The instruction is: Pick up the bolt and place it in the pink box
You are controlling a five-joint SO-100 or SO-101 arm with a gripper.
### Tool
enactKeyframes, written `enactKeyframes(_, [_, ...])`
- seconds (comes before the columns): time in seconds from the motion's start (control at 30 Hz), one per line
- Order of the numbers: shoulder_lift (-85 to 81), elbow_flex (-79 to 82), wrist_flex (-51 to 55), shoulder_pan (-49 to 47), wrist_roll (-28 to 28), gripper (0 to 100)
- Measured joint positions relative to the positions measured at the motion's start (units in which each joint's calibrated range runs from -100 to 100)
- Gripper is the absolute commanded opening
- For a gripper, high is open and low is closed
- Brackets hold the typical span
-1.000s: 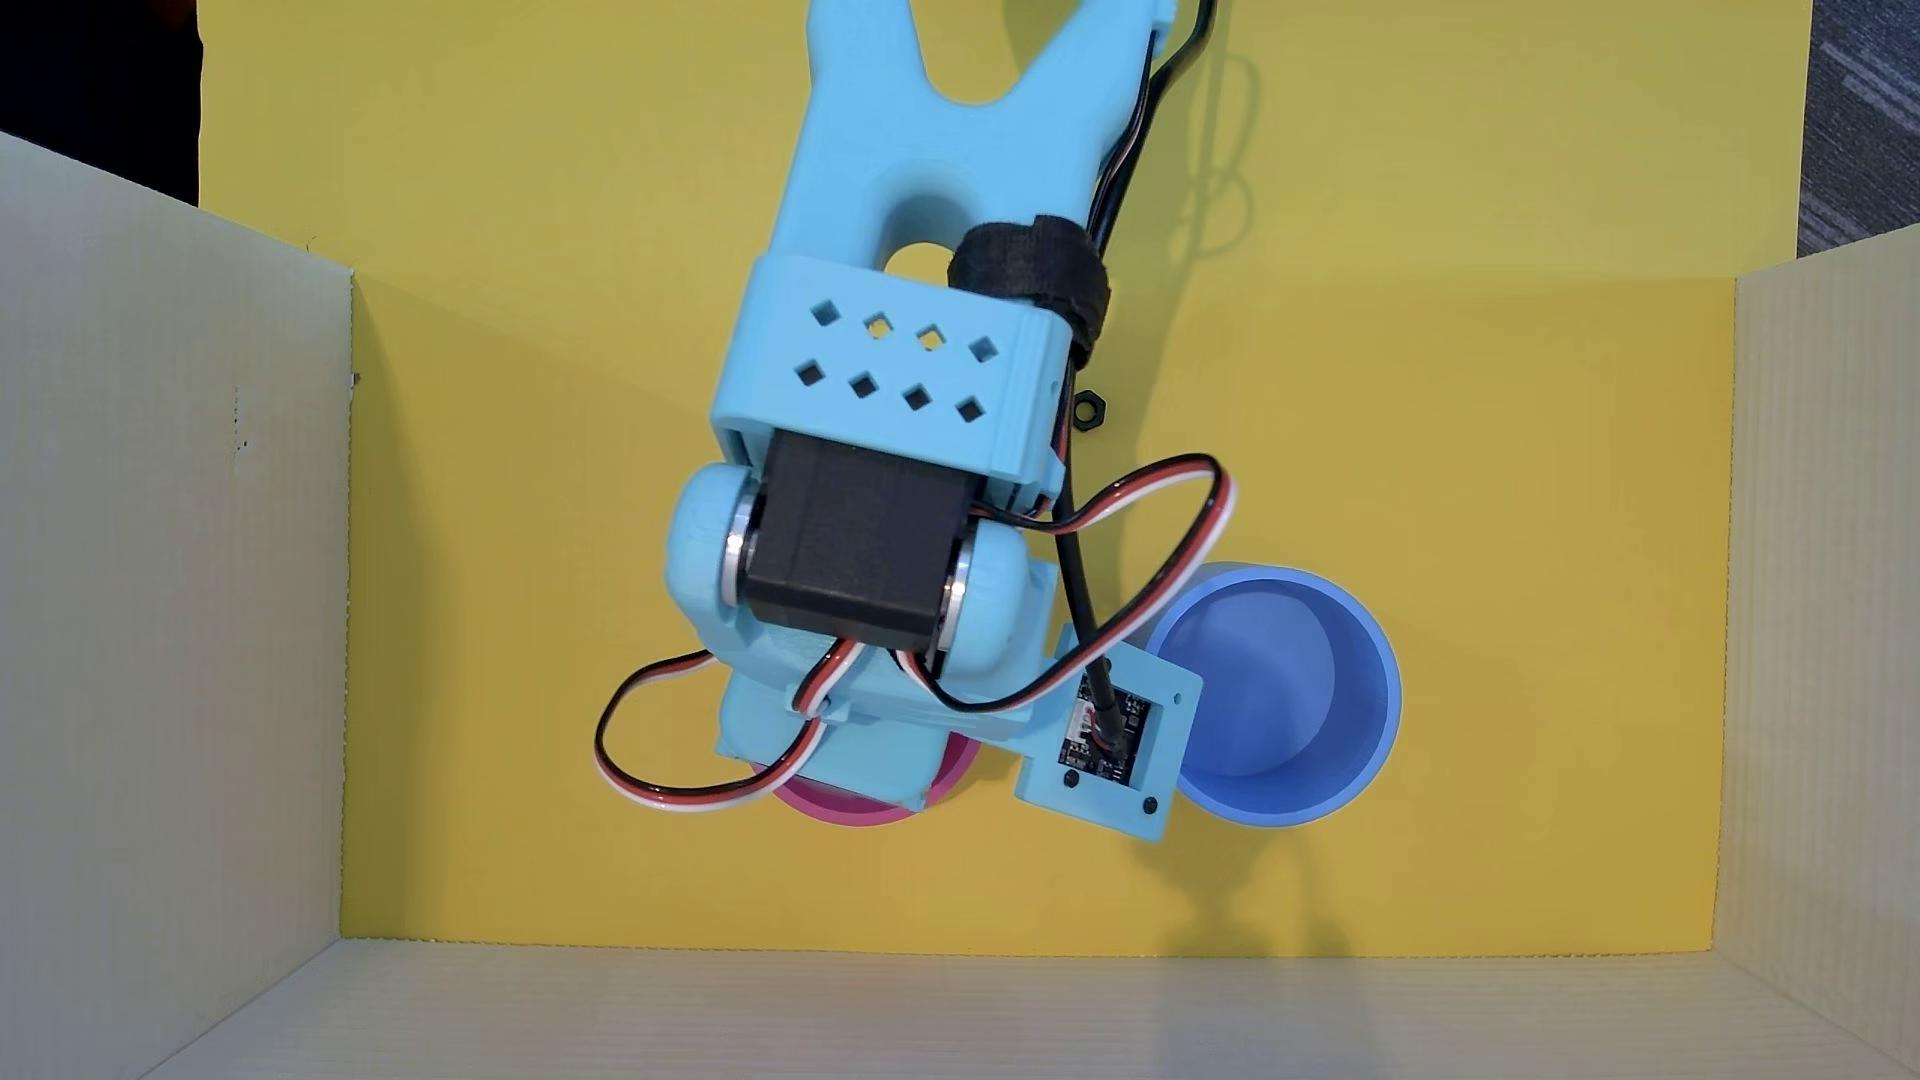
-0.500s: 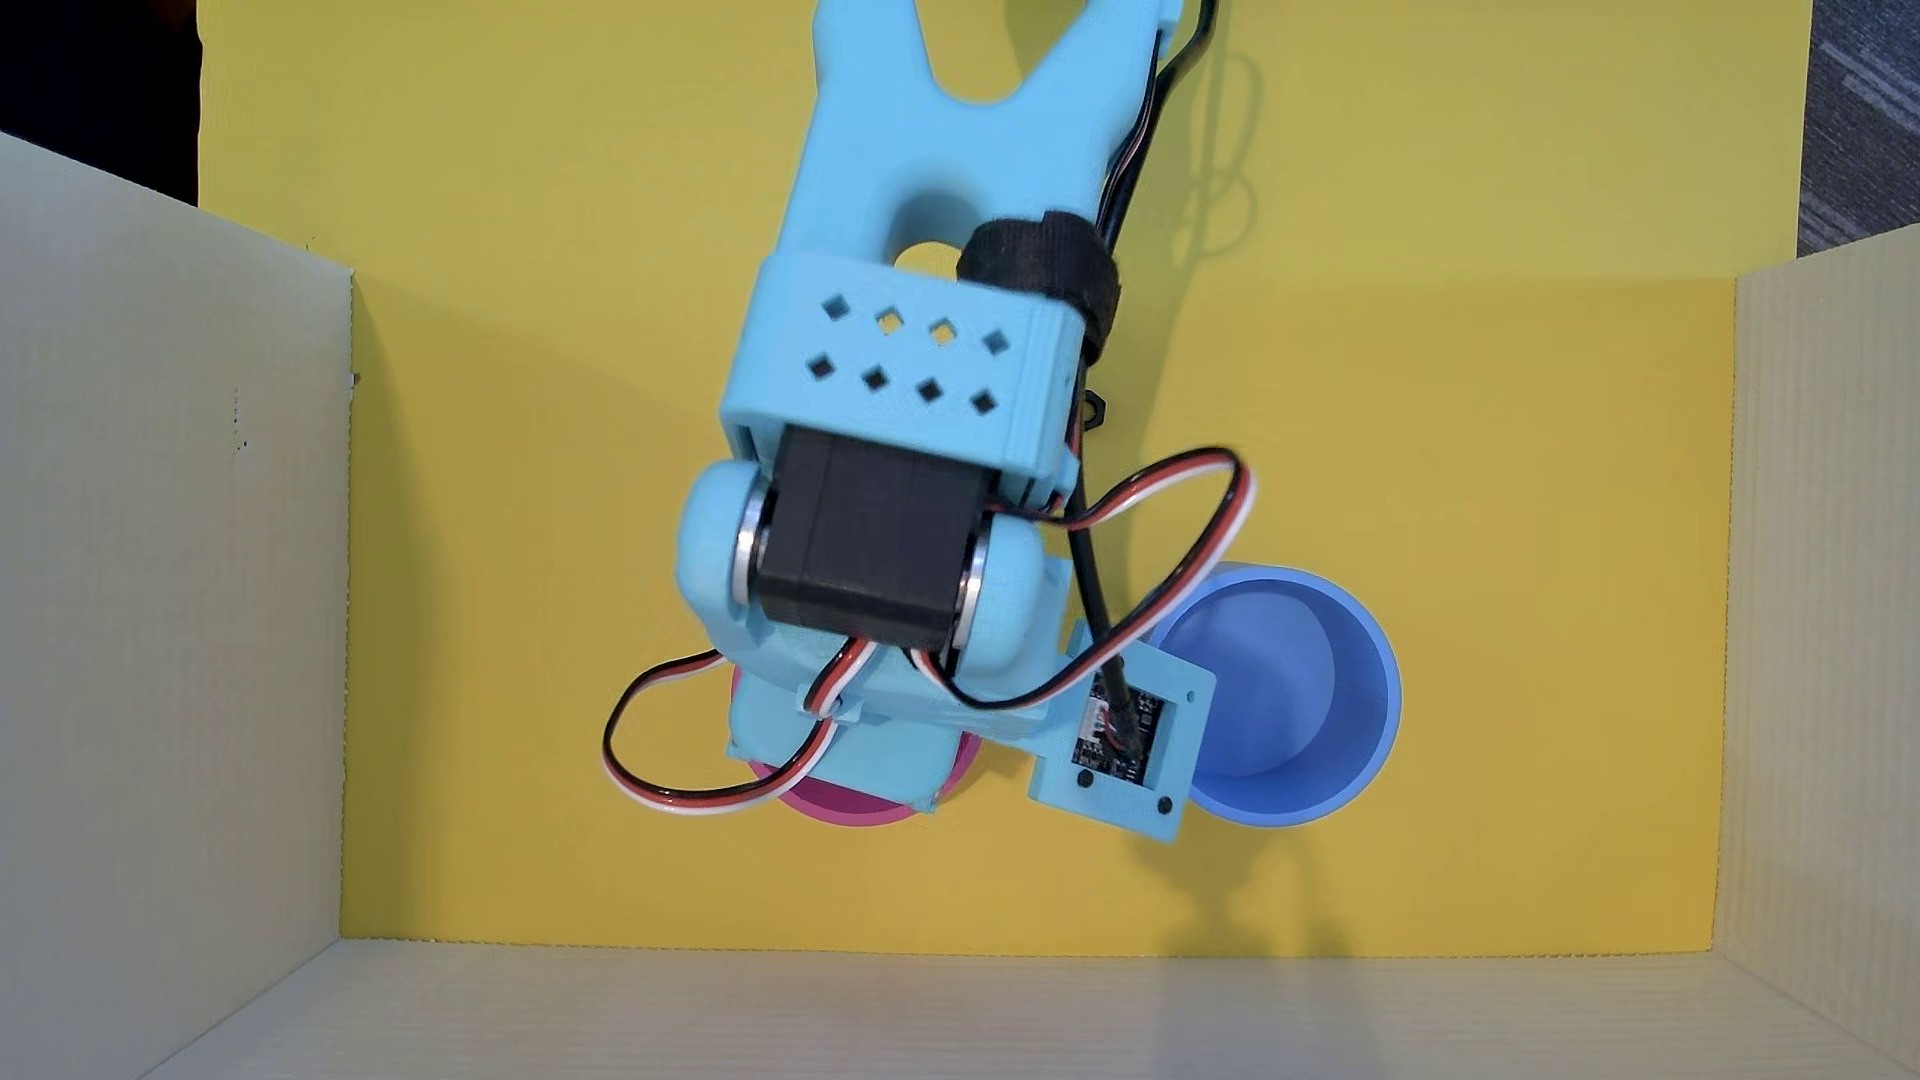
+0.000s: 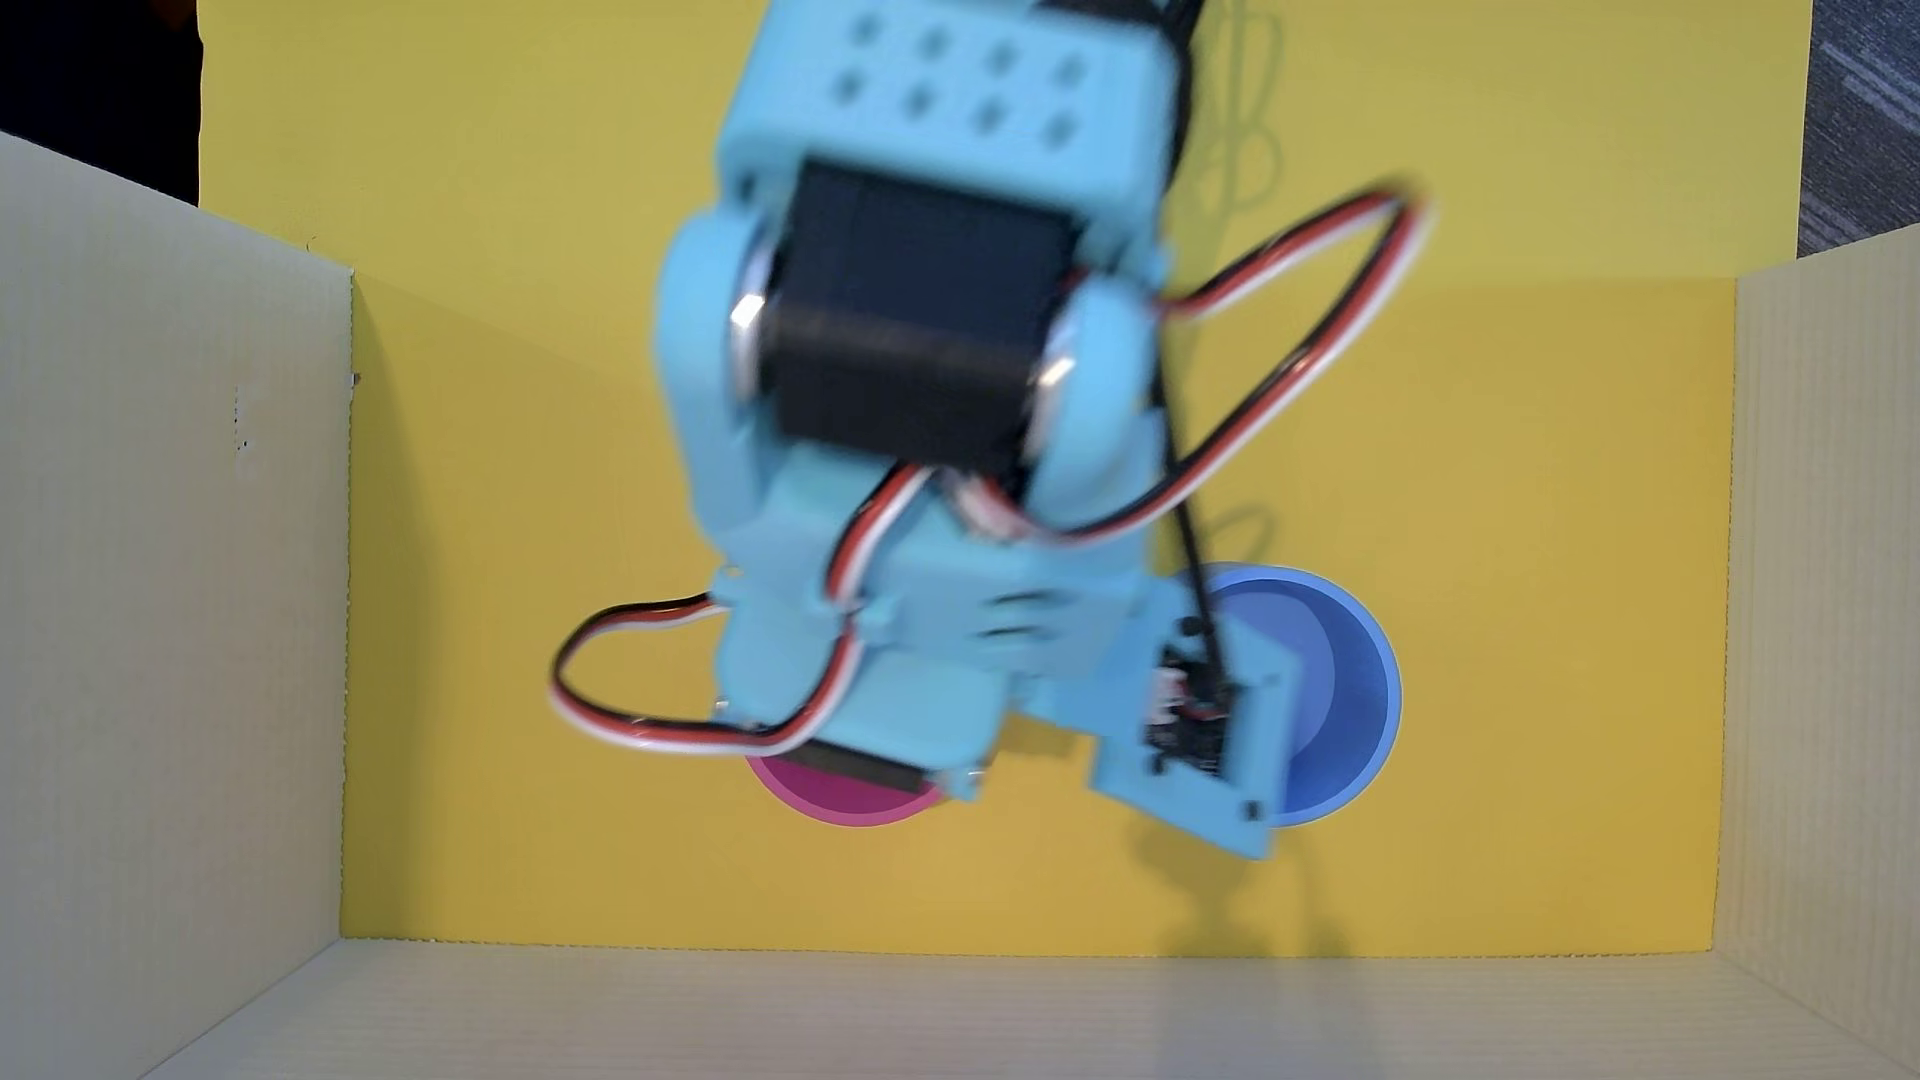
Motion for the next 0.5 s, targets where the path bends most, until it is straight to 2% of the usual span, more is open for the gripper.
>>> enactKeyframes(0.27, [-7.6,3.5,4.4,-1.5,0.6,1])
enactKeyframes(0.5, [-25.3,14.0,3.9,-1.8,0.7,1])
